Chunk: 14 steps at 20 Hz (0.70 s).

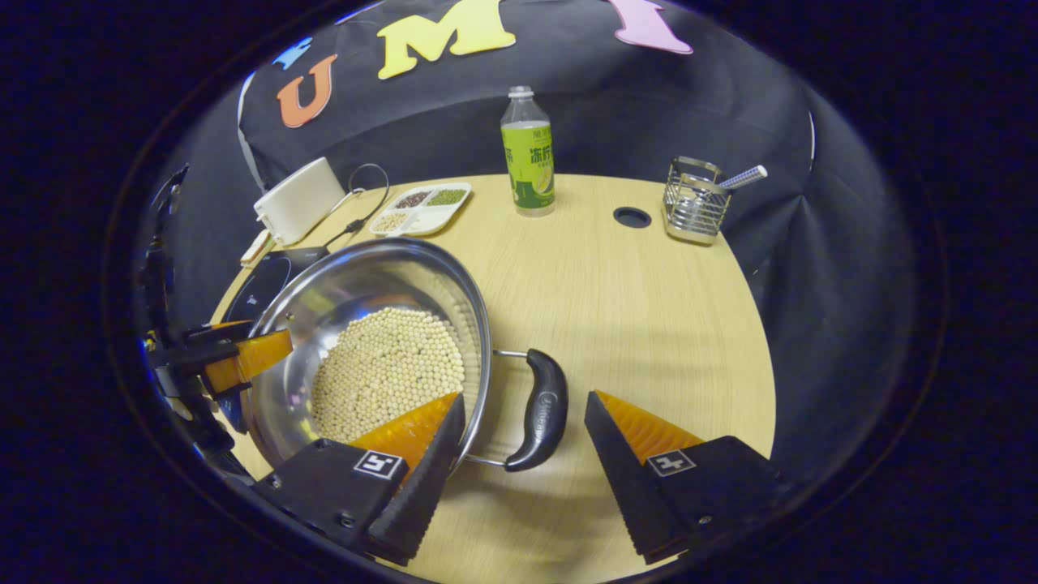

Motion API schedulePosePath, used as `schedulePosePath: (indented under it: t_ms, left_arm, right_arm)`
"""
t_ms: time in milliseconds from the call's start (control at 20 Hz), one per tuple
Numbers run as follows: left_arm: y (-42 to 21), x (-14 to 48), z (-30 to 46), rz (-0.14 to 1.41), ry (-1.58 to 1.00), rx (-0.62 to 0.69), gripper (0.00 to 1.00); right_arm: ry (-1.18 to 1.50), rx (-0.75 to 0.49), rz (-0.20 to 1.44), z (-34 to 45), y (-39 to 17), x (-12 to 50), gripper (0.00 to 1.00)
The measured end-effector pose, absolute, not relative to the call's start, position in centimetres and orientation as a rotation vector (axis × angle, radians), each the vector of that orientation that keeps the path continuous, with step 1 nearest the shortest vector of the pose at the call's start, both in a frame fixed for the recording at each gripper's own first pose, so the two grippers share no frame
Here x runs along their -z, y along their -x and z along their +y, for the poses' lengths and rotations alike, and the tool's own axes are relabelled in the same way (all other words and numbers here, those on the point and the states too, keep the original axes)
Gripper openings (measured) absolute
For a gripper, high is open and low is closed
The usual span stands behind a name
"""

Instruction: First push the handle of the pot to place it horizontally, then grasp the pot with both hands and set it on the induction cooktop.

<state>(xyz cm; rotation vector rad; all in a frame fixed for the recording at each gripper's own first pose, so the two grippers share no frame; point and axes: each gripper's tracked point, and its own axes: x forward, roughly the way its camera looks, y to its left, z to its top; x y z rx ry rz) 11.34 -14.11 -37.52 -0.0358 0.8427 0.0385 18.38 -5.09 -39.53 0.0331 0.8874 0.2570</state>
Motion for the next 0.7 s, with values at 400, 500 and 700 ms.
schedulePosePath:
  t_ms: [400, 500, 700]
  left_arm:
    - [-11.2, 37.5, -13.1, 0.854, 0.042, -0.041, 0.62]
    - [-11.2, 37.6, -13.0, 0.857, 0.038, -0.027, 0.75]
    - [-11.0, 37.6, -13.3, 0.892, 0.038, -0.007, 0.60]
  right_arm:
    - [-0.035, -0.168, 0.986, -4.7, -18.1, 40.0, 0.64]
    - [-0.041, -0.163, 0.983, -4.7, -18.0, 40.1, 0.62]
    - [-0.036, -0.149, 0.974, -4.6, -17.3, 40.0, 0.58]
